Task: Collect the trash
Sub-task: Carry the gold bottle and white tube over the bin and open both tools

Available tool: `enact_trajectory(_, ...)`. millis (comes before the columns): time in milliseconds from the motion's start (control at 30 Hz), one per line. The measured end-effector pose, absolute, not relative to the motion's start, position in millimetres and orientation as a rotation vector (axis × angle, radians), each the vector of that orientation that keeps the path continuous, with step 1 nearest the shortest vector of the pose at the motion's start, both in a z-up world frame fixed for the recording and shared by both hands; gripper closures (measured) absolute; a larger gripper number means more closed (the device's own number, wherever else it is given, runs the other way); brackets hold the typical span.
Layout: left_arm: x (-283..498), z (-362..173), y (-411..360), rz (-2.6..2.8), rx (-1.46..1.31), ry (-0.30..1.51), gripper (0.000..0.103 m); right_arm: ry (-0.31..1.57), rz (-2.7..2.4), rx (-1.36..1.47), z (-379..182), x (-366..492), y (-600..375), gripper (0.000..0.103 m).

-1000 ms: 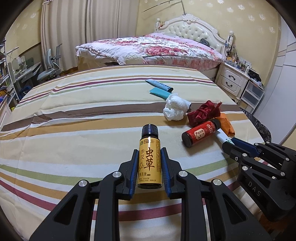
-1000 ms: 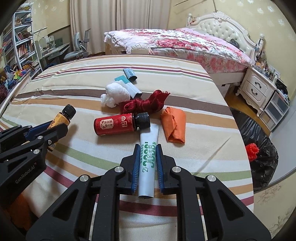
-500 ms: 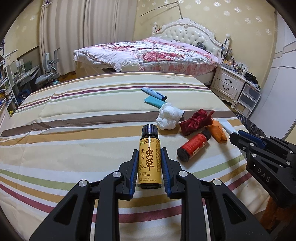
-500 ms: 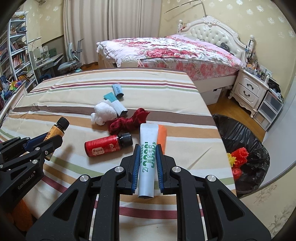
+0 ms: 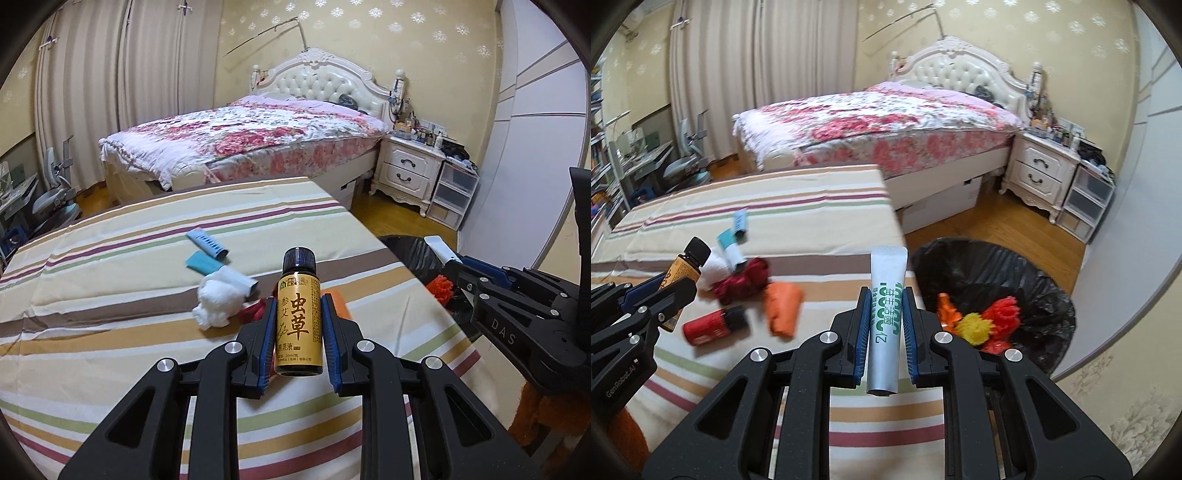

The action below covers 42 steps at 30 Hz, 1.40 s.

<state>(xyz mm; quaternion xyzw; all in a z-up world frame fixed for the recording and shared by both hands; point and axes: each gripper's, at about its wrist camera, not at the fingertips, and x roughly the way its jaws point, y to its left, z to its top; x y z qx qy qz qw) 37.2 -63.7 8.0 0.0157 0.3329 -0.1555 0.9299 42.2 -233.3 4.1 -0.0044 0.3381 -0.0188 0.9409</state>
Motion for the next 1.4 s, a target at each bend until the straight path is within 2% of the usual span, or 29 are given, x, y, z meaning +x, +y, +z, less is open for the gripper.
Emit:
enact_trajectory(500,99.5,0.5,-170.0,-0.433,0.113,0.682,0.078,0.678,-0.186,0.069,-9.9,79.2,-318.1,0.086)
enact_trajectory(1200,141.5,-30.7,-234.1,-0.424,0.228,0.742,0.078,0.707,-0.254,0.170,-37.3,108.7,-368.1,0.085)
enact_trajectory(1267,143.2,-33.3,-236.8,-0.422,0.243,0.748,0.072,0.709,-0.262,0.175,-38.3,110.2,-371.7,0.084)
enact_trajectory(1300,143.4,-34.2,-237.6,-0.418,0.248,0.748,0.061,0.709,-0.265,0.177,-39.1,109.9,-372.8,0.084)
enact_trajectory(1333,143.1,-34.9,-237.6,-0.413,0.249,0.745,0.051,0.709,-0.270,0.179,-39.8,109.1,-373.4,0.079)
enact_trajectory(1367,142.9,-35.1,-236.9,-0.408,0.247,0.740,0.049,0.705,-0.276,0.179,-39.8,108.5,-374.9,0.067)
enact_trajectory(1400,143.1,-35.2,-236.3,-0.406,0.243,0.740,0.046,0.699,-0.282,0.179,-39.8,107.5,-375.5,0.062)
